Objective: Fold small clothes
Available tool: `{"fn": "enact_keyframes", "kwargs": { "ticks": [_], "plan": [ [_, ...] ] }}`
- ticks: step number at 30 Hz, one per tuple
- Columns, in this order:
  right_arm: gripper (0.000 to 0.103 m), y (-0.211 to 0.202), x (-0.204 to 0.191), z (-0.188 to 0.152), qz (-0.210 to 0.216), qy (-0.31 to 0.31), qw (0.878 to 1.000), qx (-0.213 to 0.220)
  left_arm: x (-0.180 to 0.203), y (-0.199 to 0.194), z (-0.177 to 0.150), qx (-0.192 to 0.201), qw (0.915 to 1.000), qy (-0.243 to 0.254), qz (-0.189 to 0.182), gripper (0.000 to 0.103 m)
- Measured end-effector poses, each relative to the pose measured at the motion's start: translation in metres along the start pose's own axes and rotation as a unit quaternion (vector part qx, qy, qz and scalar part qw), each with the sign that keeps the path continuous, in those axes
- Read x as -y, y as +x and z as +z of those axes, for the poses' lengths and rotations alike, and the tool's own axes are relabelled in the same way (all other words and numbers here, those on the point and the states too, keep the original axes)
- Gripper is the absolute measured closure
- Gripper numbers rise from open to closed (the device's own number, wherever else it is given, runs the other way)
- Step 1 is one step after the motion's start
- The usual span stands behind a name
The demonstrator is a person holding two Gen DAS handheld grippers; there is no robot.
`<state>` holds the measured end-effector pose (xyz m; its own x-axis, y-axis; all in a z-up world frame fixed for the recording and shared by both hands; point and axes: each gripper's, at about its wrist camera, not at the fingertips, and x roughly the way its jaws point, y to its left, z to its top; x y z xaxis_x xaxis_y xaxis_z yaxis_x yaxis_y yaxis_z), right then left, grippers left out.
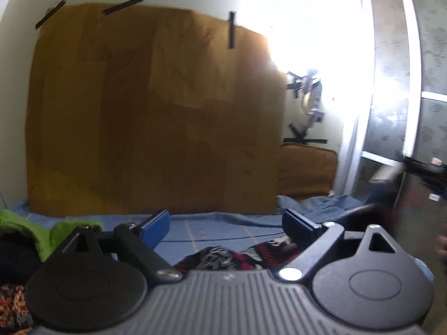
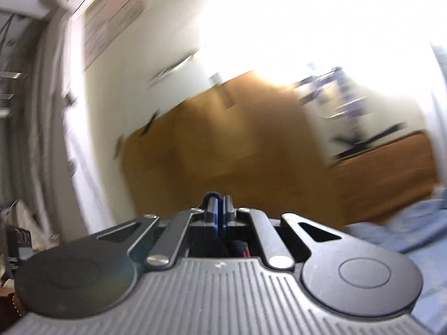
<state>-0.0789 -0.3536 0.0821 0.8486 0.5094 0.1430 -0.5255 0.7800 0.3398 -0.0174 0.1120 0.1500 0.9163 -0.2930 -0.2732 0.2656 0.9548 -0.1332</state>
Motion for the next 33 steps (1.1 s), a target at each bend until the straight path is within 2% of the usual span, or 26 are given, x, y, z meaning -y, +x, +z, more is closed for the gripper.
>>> {"fn": "enact_keyframes", "kwargs": {
  "ticks": [5, 9, 12, 13, 15, 17, 18, 19, 20, 21, 22, 23, 24, 25, 26, 27, 28, 30, 31, 33],
  "plan": [
    [0.097, -0.091, 0.042, -0.009, -0.067, 0.032, 0.996, 0.044, 0.004, 0.038, 0.008, -0.037, 0.9989, 0.025, 0.016, 0.013],
    [0.097, -0.139, 0.069, -0.033, -0.115, 0.086, 0.987, 0.065, 0.026, 0.084, 0.013, -0.077, 0.9947, 0.067, -0.007, 0.012],
    [0.089, -0.16, 0.086, -0.041, -0.228, 0.112, 0.961, 0.108, 0.049, 0.132, 0.005, -0.124, 0.987, 0.097, -0.03, 0.012],
    [0.089, -0.163, 0.094, -0.043, -0.244, 0.131, 0.954, 0.113, 0.056, 0.147, 0.001, -0.142, 0.9838, 0.102, -0.038, 0.012],
    [0.088, -0.159, 0.104, -0.047, -0.236, 0.163, 0.952, 0.107, 0.071, 0.177, -0.008, -0.179, 0.9764, 0.106, -0.057, 0.012],
    [0.082, -0.14, 0.103, -0.052, -0.243, 0.15, 0.956, 0.065, 0.086, 0.205, -0.017, -0.202, 0.9704, 0.12, -0.057, 0.011],
    [0.069, -0.126, 0.102, -0.055, -0.252, 0.137, 0.957, 0.038, 0.094, 0.22, -0.021, -0.215, 0.9661, 0.129, -0.062, 0.007],
    [0.05, -0.108, 0.102, -0.061, -0.261, 0.126, 0.957, 0.011, 0.101, 0.234, -0.025, -0.23, 0.9609, 0.138, -0.07, 0.006],
    [0.041, -0.099, 0.105, -0.069, -0.269, 0.118, 0.956, -0.013, 0.108, 0.247, -0.031, -0.248, 0.9556, 0.14, -0.076, 0.006],
    [0.03, -0.085, 0.107, -0.077, -0.278, 0.112, 0.953, -0.036, 0.113, 0.257, -0.036, -0.259, 0.9524, 0.141, -0.078, 0.01],
    [0.028, -0.07, 0.109, -0.086, -0.286, 0.107, 0.951, -0.056, 0.118, 0.264, -0.041, -0.27, 0.9489, 0.142, -0.082, 0.018],
    [0.027, -0.06, 0.113, -0.094, -0.289, 0.103, 0.948, -0.079, 0.125, 0.27, -0.048, -0.282, 0.9435, 0.15, -0.089, 0.057],
    [0.025, -0.057, 0.118, -0.105, -0.295, 0.096, 0.945, -0.104, 0.132, 0.276, -0.055, -0.294, 0.9383, 0.161, -0.085, 0.092],
    [0.024, -0.047, 0.121, -0.111, -0.306, 0.085, 0.939, -0.131, 0.135, 0.278, -0.059, -0.302, 0.9363, 0.163, -0.074, 0.091],
    [0.024, -0.033, 0.123, -0.118, -0.319, 0.069, 0.932, -0.155, 0.133, 0.273, -0.06, -0.295, 0.9397, 0.158, -0.071, 0.091],
    [0.03, -0.026, 0.124, -0.124, -0.324, 0.054, 0.928, -0.177, 0.128, 0.262, -0.057, -0.277, 0.946, 0.152, -0.073, 0.092],
    [0.057, -0.017, 0.124, -0.131, -0.315, 0.039, 0.927, -0.2, 0.123, 0.249, -0.05, -0.258, 0.952, 0.146, -0.075, 0.092],
    [0.085, 0.003, 0.118, -0.135, -0.297, 0.009, 0.926, -0.231, 0.106, 0.216, -0.029, -0.222, 0.9644, 0.111, -0.091, 0.092],
    [0.085, 0.01, 0.113, -0.133, -0.286, -0.002, 0.93, -0.231, 0.096, 0.194, -0.018, -0.2, 0.97, 0.091, -0.104, 0.092],
    [0.085, 0.02, 0.103, -0.124, -0.242, -0.011, 0.948, -0.209, 0.081, 0.136, 0.001, -0.139, 0.98, 0.071, -0.123, 0.092]
  ]
}}
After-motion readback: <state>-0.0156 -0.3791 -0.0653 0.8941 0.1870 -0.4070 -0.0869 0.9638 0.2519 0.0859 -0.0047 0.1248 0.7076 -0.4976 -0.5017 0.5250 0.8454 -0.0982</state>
